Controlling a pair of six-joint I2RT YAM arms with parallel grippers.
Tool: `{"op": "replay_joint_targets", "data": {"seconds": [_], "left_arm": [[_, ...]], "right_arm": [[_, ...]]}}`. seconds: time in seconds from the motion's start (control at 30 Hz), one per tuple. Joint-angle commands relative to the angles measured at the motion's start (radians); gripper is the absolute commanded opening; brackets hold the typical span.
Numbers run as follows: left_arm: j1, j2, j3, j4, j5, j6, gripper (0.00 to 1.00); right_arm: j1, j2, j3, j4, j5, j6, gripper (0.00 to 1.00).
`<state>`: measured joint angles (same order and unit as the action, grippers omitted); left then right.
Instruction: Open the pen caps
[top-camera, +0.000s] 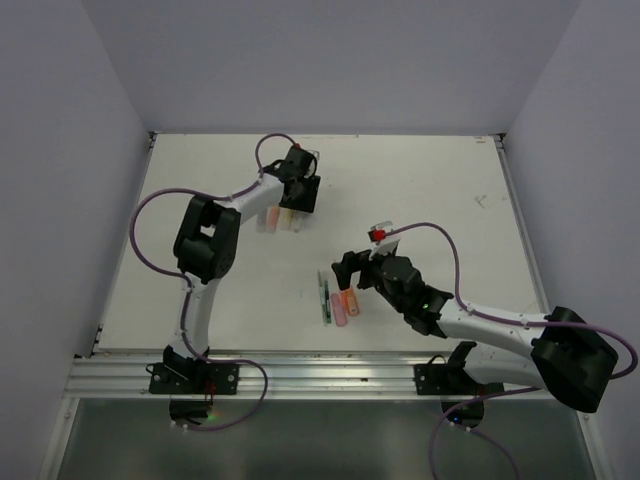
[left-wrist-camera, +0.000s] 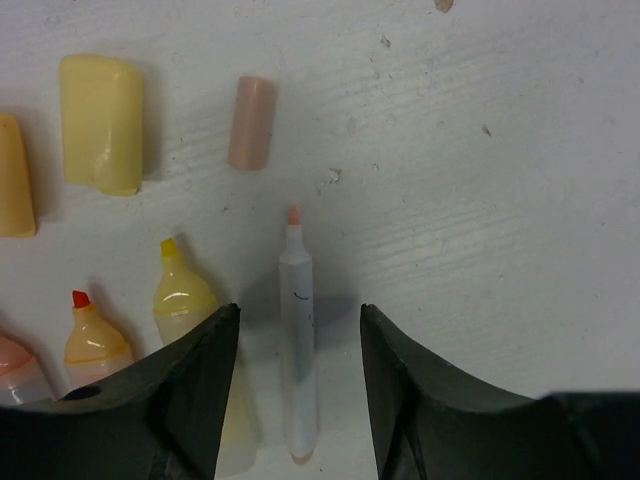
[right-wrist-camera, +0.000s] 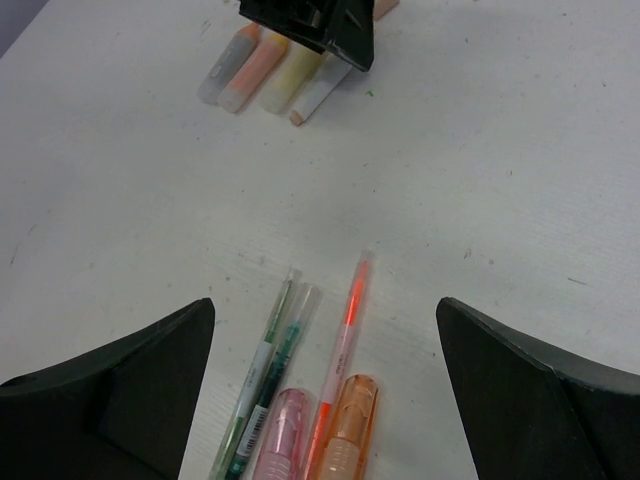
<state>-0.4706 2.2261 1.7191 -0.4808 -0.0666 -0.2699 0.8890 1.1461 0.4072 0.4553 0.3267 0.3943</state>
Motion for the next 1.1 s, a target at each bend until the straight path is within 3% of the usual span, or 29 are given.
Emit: {"op": "replay_joint_targets", "data": {"seconds": [0.0, 0.17, 0.37, 0.5, 0.67, 0.77, 1.07], "left_arm": [[0.006, -0.196, -0.030, -0.009, 0.025, -0.055, 0.58], [0.006, -0.432, -0.162, 0.045, 0.013, -0.109, 0.75], [0.006, -0.834, -0.479, 0.191, -0.041, -0.170, 1.00], [0.006, -1.093, -0.677, 0.199, -0.120, -0.201, 1.00], [0.006, -1.289, -0.878, 0.219, -0.162, -0.198, 1.00], [0.006, -1.364, -0.949, 0.203, -0.168, -0.198, 1.00], [0.006, -1.373, -1.067, 0.235, -0.088, -0.229, 1.00]], "right_arm": [[-0.004, 0.007, 0.091, -0.049, -0.018, -0.021, 0.96], [0.005, 0.047, 0.185, -0.213, -0.064, -0.017, 0.92], [0.042, 0.167, 0.330, -0.427, -0.049, 0.031, 0.80], [0.090, 0.262, 0.418, -0.544, -0.032, 0.064, 0.56], [0.142, 0.363, 0.507, -0.641, -0.028, 0.109, 0.38], [0.163, 0.423, 0.553, -0.713, -0.005, 0.149, 0.33], [0.180, 0.520, 0.593, -0.773, -0.009, 0.206, 0.26]]}}
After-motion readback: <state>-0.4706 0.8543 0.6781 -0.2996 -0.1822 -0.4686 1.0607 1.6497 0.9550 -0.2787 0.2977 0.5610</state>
